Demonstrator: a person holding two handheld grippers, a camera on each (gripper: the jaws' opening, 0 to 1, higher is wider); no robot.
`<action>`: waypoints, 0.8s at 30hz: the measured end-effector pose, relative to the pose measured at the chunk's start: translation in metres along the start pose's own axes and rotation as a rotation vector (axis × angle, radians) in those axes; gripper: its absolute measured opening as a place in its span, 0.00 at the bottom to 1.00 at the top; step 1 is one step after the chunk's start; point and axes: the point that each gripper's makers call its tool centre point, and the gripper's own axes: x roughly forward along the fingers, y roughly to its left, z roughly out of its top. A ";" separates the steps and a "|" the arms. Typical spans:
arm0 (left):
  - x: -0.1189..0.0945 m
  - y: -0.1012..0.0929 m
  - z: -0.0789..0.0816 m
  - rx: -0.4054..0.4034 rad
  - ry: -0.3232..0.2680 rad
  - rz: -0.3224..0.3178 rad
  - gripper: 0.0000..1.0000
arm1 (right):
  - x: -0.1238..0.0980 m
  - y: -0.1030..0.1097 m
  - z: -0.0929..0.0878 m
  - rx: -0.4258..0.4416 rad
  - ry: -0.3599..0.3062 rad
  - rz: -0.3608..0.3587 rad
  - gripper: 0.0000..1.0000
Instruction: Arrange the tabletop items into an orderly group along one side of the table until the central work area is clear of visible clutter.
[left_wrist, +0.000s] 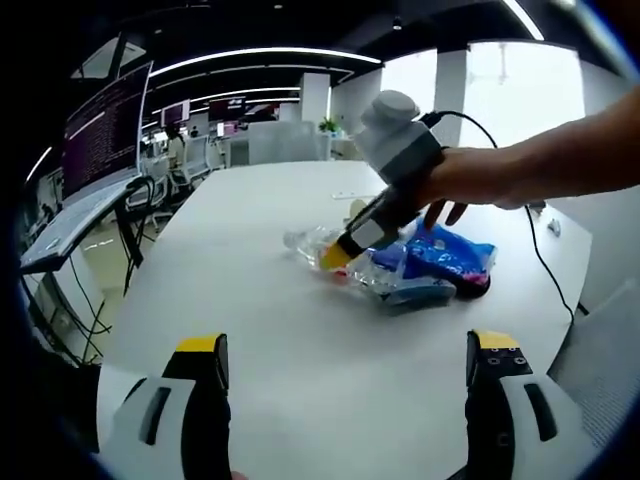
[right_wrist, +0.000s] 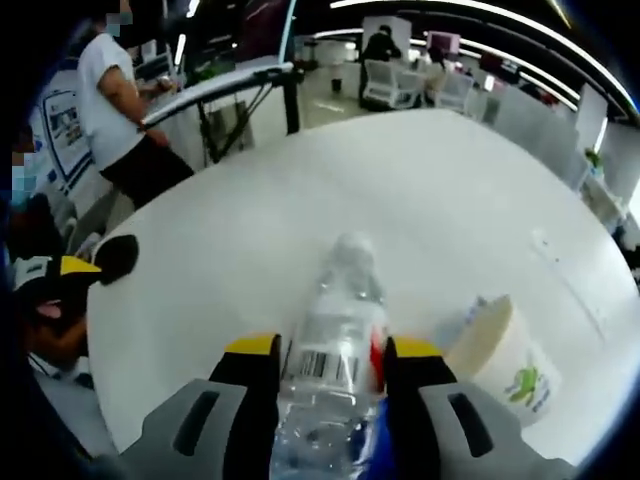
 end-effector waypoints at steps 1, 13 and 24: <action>0.000 0.000 0.000 0.001 -0.002 0.002 0.99 | 0.001 0.000 0.001 0.009 0.002 0.002 0.38; 0.001 0.004 0.004 -0.001 -0.004 0.006 0.99 | 0.007 -0.002 0.002 0.044 0.073 0.003 0.38; 0.003 0.004 0.002 0.001 0.003 0.010 0.99 | 0.014 -0.007 -0.001 0.104 0.090 0.021 0.38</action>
